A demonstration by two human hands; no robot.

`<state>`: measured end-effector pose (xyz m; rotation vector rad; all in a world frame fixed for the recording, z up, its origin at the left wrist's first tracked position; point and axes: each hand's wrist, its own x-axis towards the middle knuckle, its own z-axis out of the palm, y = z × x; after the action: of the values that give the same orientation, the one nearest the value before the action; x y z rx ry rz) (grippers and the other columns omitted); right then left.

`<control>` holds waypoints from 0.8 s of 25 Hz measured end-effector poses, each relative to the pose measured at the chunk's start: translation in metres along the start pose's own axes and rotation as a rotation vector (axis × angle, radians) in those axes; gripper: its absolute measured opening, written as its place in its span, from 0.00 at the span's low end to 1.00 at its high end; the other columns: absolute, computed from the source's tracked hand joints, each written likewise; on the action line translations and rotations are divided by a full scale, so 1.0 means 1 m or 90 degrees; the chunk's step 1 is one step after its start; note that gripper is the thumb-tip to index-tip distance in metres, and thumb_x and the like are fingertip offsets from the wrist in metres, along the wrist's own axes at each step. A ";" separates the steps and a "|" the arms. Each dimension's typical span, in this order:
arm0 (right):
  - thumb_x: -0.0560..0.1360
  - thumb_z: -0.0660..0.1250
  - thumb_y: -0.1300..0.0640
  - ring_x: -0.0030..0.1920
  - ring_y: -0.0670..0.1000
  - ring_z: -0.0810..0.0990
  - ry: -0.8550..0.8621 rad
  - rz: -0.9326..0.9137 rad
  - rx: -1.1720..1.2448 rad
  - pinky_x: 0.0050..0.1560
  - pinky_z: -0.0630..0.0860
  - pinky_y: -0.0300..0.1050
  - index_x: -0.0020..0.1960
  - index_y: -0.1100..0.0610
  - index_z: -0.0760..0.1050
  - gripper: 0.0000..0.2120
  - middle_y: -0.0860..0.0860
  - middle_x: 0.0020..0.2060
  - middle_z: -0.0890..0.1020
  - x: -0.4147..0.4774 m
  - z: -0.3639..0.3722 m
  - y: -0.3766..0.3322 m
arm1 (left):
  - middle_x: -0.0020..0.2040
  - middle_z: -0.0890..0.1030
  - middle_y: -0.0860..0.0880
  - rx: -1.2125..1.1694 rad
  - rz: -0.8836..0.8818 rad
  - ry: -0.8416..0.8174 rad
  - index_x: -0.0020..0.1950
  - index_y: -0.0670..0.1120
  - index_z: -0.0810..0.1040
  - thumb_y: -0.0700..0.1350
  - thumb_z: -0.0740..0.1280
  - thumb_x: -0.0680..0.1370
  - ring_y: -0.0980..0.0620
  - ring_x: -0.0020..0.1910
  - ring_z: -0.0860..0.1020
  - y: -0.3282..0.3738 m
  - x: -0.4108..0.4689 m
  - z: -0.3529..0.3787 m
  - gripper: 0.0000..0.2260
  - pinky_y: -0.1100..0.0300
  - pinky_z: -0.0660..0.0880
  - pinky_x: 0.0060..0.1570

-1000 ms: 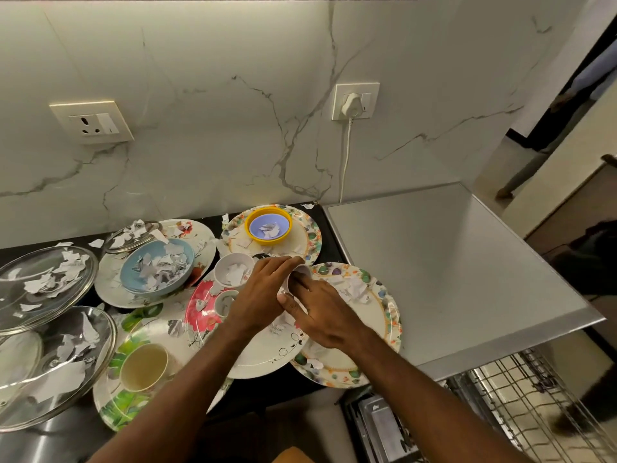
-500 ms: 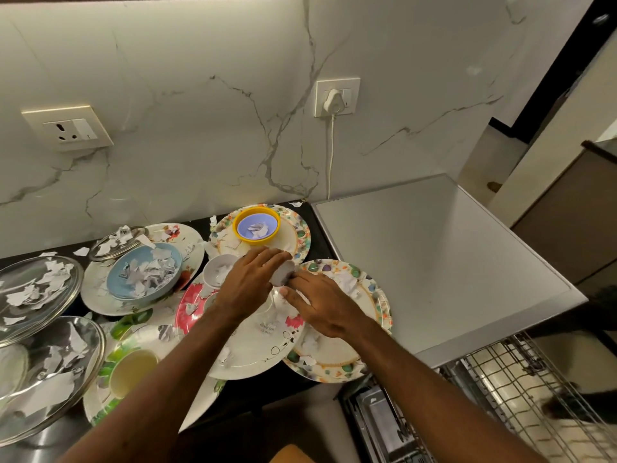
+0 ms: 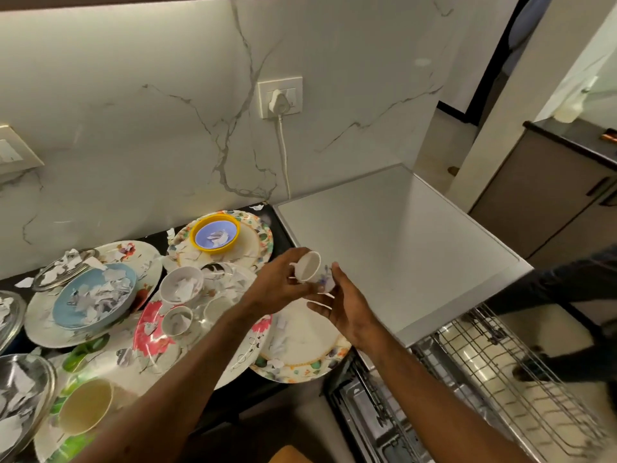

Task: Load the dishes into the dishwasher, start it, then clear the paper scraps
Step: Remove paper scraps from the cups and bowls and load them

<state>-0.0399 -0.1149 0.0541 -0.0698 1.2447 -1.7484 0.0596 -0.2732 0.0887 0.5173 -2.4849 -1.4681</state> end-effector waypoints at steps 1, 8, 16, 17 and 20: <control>0.84 0.62 0.42 0.56 0.57 0.86 0.014 0.000 0.027 0.53 0.84 0.51 0.69 0.56 0.77 0.22 0.58 0.60 0.85 -0.005 -0.013 -0.004 | 0.60 0.81 0.55 -0.023 0.004 -0.026 0.70 0.53 0.74 0.52 0.83 0.68 0.54 0.57 0.82 0.005 0.004 0.015 0.33 0.60 0.82 0.53; 0.77 0.72 0.41 0.35 0.50 0.80 0.250 -0.039 0.115 0.36 0.78 0.43 0.61 0.62 0.81 0.25 0.55 0.39 0.84 -0.037 -0.128 0.000 | 0.73 0.74 0.50 0.175 -0.075 -0.235 0.80 0.50 0.65 0.52 0.78 0.75 0.51 0.69 0.74 0.004 0.026 0.116 0.37 0.64 0.69 0.63; 0.79 0.72 0.52 0.48 0.55 0.85 0.347 -0.064 0.023 0.41 0.82 0.43 0.65 0.56 0.80 0.16 0.62 0.57 0.84 -0.086 -0.277 0.024 | 0.83 0.53 0.44 0.691 -0.005 -0.383 0.83 0.61 0.54 0.52 0.72 0.78 0.38 0.81 0.52 0.016 0.039 0.204 0.38 0.40 0.55 0.77; 0.78 0.73 0.52 0.52 0.57 0.85 0.351 -0.049 -0.019 0.43 0.82 0.44 0.66 0.54 0.79 0.17 0.61 0.59 0.84 -0.088 -0.292 0.028 | 0.83 0.52 0.44 0.731 0.009 -0.393 0.83 0.60 0.53 0.54 0.74 0.77 0.37 0.81 0.51 0.021 0.043 0.212 0.41 0.39 0.55 0.77; 0.77 0.75 0.55 0.57 0.55 0.84 0.357 0.013 -0.151 0.46 0.82 0.42 0.68 0.51 0.76 0.21 0.55 0.61 0.82 -0.089 -0.324 0.043 | 0.84 0.47 0.43 0.692 -0.036 -0.439 0.83 0.61 0.47 0.51 0.78 0.74 0.34 0.82 0.48 0.033 0.056 0.235 0.49 0.34 0.58 0.76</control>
<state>-0.1338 0.1749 -0.0939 0.3158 1.8464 -1.6466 -0.0802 -0.0922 0.0039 0.2157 -3.7208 -0.1190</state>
